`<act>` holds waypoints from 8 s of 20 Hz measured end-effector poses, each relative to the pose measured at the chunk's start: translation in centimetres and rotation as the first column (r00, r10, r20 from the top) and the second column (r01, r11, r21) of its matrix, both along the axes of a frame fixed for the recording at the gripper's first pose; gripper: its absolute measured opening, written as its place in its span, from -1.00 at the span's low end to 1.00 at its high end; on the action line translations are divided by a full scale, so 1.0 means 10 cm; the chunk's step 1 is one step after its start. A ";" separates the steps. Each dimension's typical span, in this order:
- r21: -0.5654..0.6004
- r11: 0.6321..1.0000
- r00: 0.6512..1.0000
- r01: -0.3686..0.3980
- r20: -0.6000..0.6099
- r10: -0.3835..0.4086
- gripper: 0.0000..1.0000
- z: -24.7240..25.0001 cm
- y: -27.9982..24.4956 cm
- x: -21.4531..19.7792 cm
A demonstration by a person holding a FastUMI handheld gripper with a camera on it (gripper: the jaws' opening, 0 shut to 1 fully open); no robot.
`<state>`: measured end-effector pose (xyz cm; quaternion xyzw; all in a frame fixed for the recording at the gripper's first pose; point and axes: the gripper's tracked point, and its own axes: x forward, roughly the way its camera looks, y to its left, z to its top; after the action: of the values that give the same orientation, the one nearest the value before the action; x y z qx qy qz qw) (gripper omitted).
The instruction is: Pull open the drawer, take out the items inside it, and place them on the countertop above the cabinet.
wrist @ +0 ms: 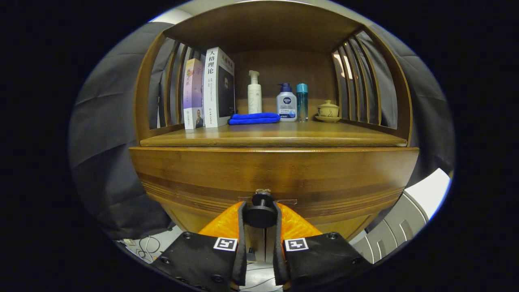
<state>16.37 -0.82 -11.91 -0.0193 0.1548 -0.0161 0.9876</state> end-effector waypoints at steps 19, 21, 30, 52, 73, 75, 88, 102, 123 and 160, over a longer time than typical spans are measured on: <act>-0.020 0.997 0.997 -0.071 -0.022 0.070 -0.43 -0.01 0.08 -1.01; -0.022 0.997 0.996 -0.080 -0.027 0.079 -0.43 -0.02 0.09 -1.10; -0.047 0.992 0.993 -0.114 -0.038 0.112 -0.44 -0.11 0.14 -1.56; -0.097 0.979 0.958 -0.179 0.210 0.196 0.98 0.63 0.35 -2.04; -0.048 0.943 0.943 -0.330 0.023 0.331 0.98 1.33 0.39 -1.05; 0.022 0.936 0.935 -0.352 -0.042 0.353 0.98 1.26 0.44 -0.94; 0.102 0.914 0.790 -0.393 -0.471 0.392 0.97 0.48 0.24 -0.28; 0.083 0.837 0.511 -0.540 -0.758 0.405 0.95 -0.18 0.26 -0.35; 0.043 0.805 0.546 -0.592 -0.713 0.440 -0.69 -0.03 0.32 -0.33; 0.083 0.996 0.993 -0.043 -0.105 0.052 -0.05 1.53 -0.17 1.41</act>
<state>30.48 -2.56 3.35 0.0163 0.2074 0.0147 0.9780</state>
